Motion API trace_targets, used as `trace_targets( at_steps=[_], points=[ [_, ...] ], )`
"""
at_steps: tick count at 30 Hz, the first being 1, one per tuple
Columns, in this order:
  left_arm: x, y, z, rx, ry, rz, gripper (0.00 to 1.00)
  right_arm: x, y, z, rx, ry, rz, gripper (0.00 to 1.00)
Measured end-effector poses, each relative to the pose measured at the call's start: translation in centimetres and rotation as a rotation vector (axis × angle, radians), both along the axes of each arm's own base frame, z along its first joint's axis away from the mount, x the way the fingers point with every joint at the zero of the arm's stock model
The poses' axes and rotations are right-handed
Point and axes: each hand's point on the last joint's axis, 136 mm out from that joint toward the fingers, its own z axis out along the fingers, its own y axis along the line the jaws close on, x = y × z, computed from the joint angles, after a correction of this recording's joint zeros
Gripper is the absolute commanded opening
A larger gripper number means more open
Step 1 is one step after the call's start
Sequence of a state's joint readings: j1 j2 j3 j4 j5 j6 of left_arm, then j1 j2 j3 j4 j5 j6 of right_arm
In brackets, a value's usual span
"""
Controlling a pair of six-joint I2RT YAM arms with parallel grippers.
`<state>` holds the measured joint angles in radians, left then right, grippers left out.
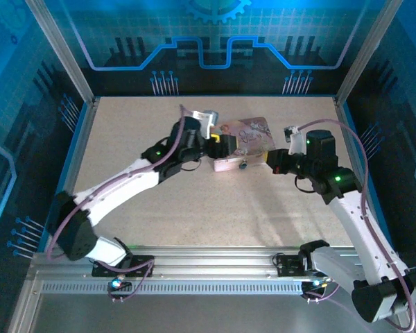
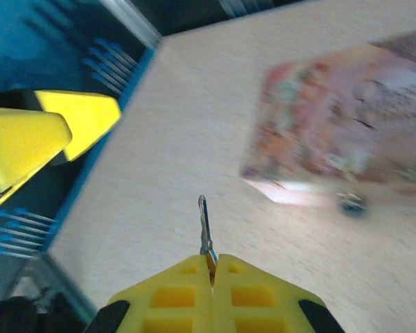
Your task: Unlock the padlock with the key
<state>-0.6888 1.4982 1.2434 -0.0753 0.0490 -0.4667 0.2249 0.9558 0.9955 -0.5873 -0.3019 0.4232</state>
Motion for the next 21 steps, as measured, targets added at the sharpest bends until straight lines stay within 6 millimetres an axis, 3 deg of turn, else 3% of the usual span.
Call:
trace_targets(
  at_steps=[1,4,9,16,21],
  points=[
    [0.4,-1.0,-1.6,0.025,0.027,-0.011,0.79,0.0,-0.9,-0.7,-0.034,0.020,-0.036,0.00],
    [1.3,-3.7,-3.8,0.062,0.073,-0.050,0.78,-0.2,-3.7,-2.5,-0.112,0.086,-0.134,0.00],
    [3.0,-8.0,-5.9,0.100,0.102,-0.114,0.78,-0.6,-7.4,-4.8,-0.170,0.164,-0.263,0.00],
    [5.3,-12.6,-8.4,0.167,0.114,-0.179,0.78,-1.6,-10.3,-5.5,-0.204,0.194,-0.370,0.00],
    [6.9,-14.4,-10.7,0.225,0.126,-0.204,0.78,-2.0,-10.9,-5.8,-0.214,0.196,-0.393,0.00]
  ],
)
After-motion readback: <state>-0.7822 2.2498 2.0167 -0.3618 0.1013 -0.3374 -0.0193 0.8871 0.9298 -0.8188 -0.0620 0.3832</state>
